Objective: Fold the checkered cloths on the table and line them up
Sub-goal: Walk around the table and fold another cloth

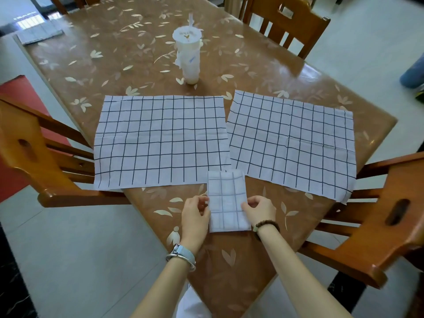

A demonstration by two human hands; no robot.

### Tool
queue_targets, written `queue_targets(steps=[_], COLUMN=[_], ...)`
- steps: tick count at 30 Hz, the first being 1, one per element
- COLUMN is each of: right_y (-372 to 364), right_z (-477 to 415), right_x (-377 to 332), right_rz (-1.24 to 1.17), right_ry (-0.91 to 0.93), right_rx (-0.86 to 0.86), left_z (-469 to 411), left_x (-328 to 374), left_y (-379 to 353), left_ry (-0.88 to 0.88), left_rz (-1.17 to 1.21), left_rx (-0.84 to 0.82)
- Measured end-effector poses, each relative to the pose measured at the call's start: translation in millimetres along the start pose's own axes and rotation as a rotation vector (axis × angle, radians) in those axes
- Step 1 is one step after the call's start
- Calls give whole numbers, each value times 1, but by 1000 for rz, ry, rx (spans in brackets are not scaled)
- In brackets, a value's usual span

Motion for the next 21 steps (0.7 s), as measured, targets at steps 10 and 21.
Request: queue_targets(steps=[10,21], right_y=[2,-3], right_z=[-7,-16], right_x=[1,-1], right_rz=[-47,-20], right_ry=[62,191], right_rx=[56,101], left_z=[0,-5], left_x=[2,4], left_y=[-11,-39], left_ry=[-128,-621], left_rz=[-94,-822], left_rx=[-31,-140])
Point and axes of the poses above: each hand's wrist, its own z-axis away from the middle knuckle, its own y-axis out of the back of the hand, x = y × z, the point moved 6 cm from there along -z, towards the middle knuckle, and after that the axes turned 4 degrees about -y, right-handed, at the moved point
